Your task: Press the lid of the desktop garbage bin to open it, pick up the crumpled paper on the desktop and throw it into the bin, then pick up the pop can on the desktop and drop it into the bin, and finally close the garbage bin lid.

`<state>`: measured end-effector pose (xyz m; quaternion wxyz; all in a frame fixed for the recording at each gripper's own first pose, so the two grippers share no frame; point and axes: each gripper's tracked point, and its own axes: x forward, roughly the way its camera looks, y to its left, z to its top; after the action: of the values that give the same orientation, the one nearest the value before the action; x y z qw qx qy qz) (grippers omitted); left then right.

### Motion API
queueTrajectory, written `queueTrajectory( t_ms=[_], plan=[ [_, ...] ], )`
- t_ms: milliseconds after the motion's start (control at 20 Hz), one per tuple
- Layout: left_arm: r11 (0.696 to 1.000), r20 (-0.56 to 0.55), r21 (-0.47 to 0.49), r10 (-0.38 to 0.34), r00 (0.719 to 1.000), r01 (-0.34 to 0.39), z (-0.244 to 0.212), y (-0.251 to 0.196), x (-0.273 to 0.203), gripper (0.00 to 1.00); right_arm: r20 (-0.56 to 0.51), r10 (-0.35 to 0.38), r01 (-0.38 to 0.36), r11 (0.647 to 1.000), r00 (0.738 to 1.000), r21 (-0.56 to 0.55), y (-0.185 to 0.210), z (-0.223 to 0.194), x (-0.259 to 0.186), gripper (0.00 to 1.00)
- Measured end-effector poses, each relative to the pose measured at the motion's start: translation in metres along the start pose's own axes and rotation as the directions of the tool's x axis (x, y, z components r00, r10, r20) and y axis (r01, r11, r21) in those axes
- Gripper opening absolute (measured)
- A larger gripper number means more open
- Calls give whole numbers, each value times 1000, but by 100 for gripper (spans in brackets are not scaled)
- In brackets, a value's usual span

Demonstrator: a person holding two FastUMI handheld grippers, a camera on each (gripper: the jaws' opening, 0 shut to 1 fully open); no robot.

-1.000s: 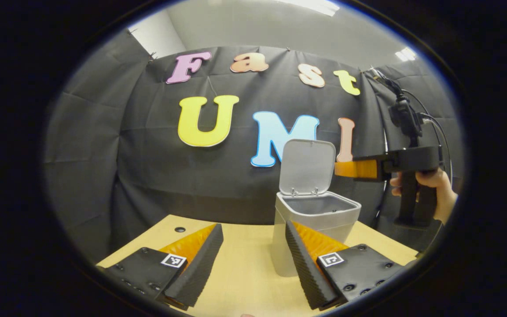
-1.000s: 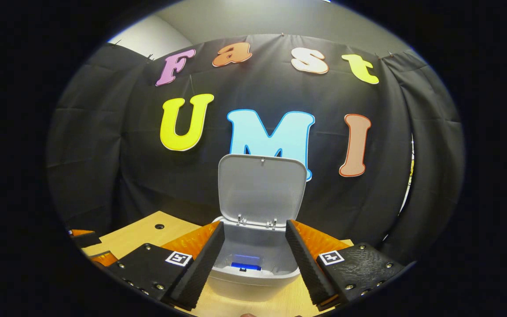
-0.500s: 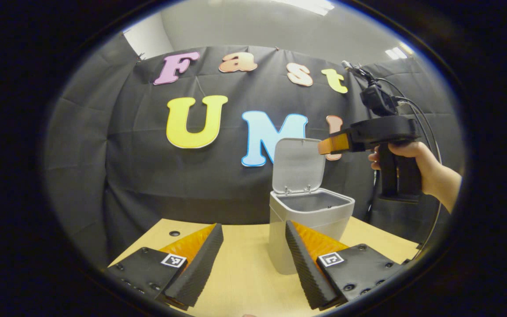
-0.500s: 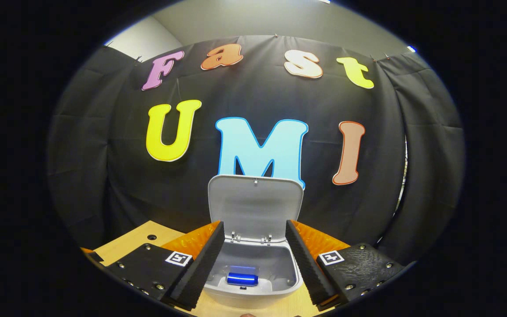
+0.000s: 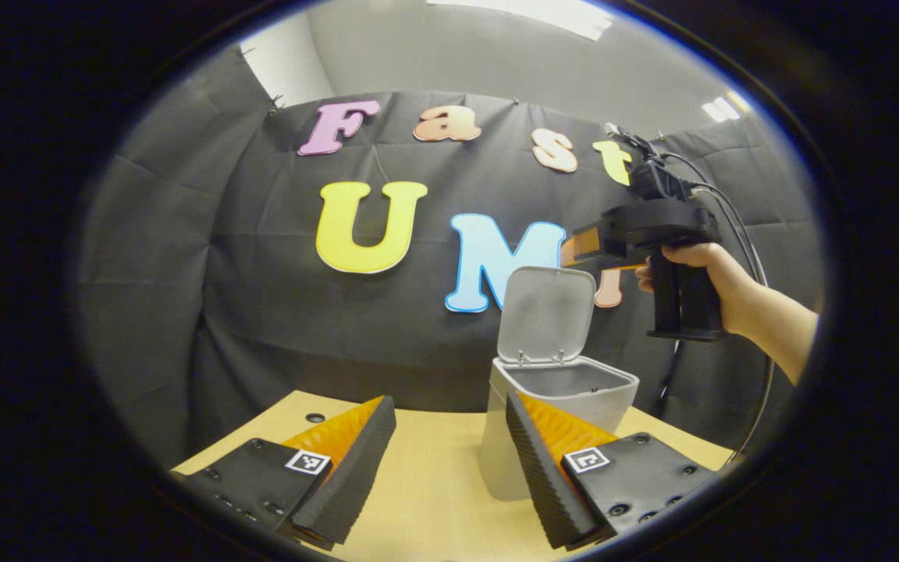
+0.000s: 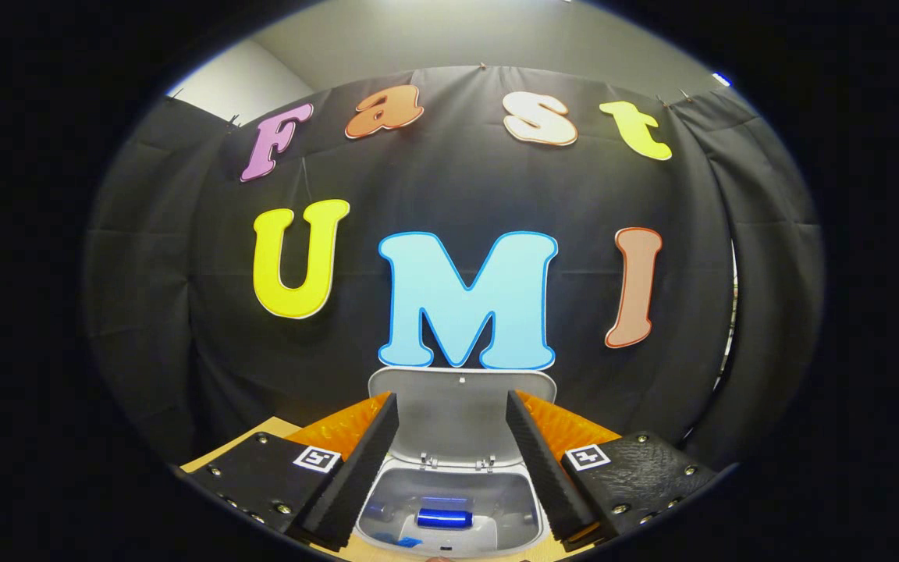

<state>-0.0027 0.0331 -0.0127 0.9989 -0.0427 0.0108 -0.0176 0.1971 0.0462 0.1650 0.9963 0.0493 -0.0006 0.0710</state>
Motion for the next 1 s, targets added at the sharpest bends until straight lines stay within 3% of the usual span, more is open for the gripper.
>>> queueTrajectory(
  t_ms=[200,250,300,550,1000],
  plan=[
    [1000,0,-6,26,1000,-26,-1,6,-2,91,5,-1,1,1000,1000,7,2,7,17,89],
    [999,0,-3,35,999,-35,-1,9,-2,96,10,-3,3,1000,1000,6,2,10,22,89],
    [999,3,-1,42,999,-42,1,12,-4,94,19,-7,7,1000,1000,4,2,13,27,89],
    [997,-12,-12,70,997,-70,-6,25,-7,93,40,-55,54,998,998,25,-5,28,51,89],
    [994,-32,-30,106,994,-107,-13,44,-8,92,-3,-75,75,997,997,27,-4,22,81,89]
  ],
)
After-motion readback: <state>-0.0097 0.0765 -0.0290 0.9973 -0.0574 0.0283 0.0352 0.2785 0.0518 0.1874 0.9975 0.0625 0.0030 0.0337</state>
